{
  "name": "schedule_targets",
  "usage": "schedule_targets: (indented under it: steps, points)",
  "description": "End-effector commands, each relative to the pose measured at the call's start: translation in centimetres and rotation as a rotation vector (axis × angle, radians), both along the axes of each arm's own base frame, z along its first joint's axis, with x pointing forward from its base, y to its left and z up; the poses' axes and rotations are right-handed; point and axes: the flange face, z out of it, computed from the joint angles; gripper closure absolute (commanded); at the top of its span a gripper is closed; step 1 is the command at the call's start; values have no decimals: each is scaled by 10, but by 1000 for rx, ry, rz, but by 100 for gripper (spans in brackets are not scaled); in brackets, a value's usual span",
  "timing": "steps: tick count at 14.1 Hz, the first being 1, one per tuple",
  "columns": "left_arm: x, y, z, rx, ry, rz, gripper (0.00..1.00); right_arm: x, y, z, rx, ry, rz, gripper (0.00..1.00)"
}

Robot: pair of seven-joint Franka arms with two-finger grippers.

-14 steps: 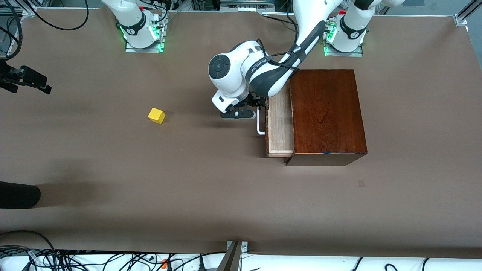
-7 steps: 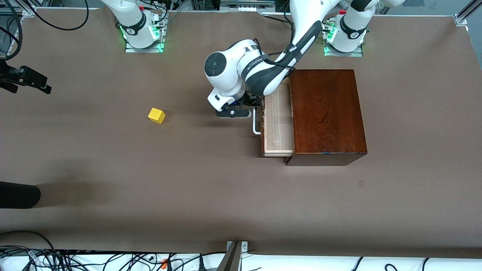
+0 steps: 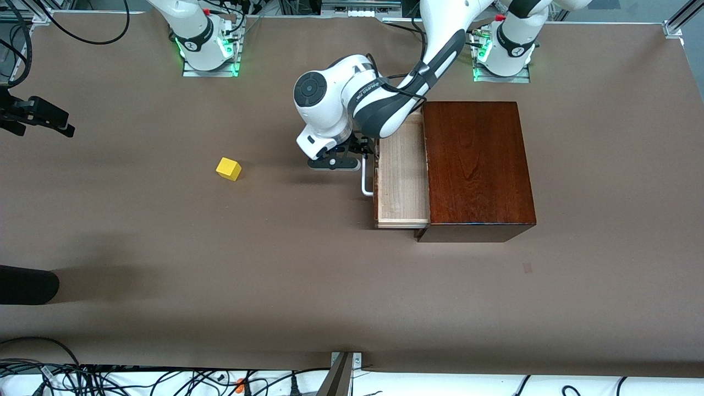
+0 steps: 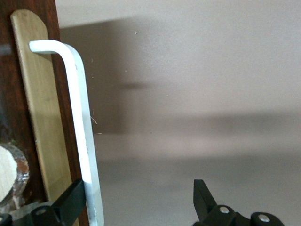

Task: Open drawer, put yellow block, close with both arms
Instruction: 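Pull the drawer open by its handle with the left gripper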

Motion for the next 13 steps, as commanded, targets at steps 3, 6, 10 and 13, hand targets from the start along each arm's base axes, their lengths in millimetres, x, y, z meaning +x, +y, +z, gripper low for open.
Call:
schedule_targets:
  steps: [3, 6, 10, 13]
  points:
    - [-21, -45, 15, -107, 12, 6, 0, 0, -2, 7, -4, -4, -1, 0]
    - [-27, -49, 12, -108, 19, 0, 0, 0, -3, 8, -6, -4, 2, 0]
    - [-6, -30, 13, -91, 19, 3, 0, 0, -3, 7, -5, -2, 2, 0]
    - [13, -9, 26, -82, 43, -12, 0, 1, -3, 7, -6, -2, 2, 0]
